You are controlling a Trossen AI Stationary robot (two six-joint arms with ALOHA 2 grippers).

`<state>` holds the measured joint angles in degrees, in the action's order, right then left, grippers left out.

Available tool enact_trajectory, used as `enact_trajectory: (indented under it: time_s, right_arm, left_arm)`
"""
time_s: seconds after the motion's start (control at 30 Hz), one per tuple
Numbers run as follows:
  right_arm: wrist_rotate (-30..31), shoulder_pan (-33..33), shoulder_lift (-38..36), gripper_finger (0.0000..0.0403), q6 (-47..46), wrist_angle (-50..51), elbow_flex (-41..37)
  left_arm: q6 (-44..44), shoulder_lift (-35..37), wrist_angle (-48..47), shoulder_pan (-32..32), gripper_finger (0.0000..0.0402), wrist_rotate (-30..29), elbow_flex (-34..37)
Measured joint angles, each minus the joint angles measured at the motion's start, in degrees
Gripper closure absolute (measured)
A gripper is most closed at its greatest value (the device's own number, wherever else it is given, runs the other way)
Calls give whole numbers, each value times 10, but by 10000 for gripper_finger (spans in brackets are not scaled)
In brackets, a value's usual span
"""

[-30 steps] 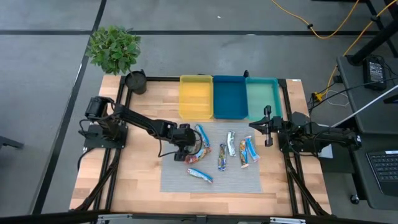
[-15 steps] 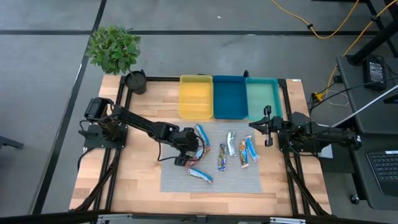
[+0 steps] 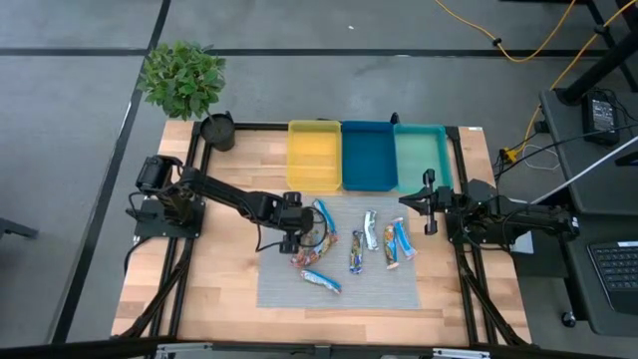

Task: Pick and place Granola Bars by type
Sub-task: Put the left yellow granola bar into the yellow bin

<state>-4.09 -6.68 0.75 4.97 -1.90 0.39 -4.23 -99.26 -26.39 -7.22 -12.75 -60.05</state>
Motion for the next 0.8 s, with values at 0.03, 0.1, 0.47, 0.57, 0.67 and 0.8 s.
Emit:
enact_trajectory:
  time_s: [0.03,0.1,0.47,0.57,0.67,0.8]
  right_arm:
    - [0,0,0,379,0,0,0]
    - [0,0,0,379,0,0,0]
    - [0,0,0,379,0,0,0]
    - [0,0,0,379,0,0,0]
    - [0,0,0,379,0,0,0]
    - [0,0,0,379,0,0,0]
  left_arm:
    - [-6,0,0,2,119,1,2]
    - [-12,0,-3,4,119,7,4]
    - [-12,-34,2,3,119,30,4]
    - [-12,-50,7,3,120,34,2]
    - [-12,-57,12,7,126,40,1]
    - [-12,-54,17,6,150,41,3]
